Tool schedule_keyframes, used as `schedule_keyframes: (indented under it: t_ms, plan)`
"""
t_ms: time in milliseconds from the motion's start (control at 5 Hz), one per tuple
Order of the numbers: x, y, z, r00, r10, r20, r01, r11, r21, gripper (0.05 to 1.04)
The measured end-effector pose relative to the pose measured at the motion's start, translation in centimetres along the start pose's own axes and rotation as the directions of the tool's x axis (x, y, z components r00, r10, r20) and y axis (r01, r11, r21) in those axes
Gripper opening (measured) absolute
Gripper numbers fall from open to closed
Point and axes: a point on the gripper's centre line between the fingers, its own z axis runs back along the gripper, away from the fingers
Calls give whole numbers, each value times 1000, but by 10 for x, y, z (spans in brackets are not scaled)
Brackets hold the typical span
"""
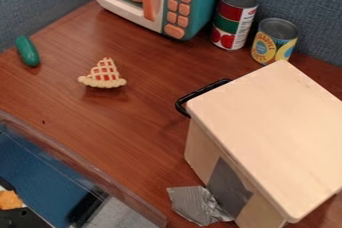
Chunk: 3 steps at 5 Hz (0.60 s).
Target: Pull the door of the drawer and open it
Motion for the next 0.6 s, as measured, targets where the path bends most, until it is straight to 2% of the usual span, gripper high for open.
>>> schedule_keyframes:
  t_ms: [200,400,600]
  plan:
    - [1,-4,-10,1000,7,-8,-7,999,-31,1000]
    - [23,-26,-24,999,45,-2,-45,996,-78,1000]
    - [44,-48,-37,998,55,-13,-55,995,-88,1000]
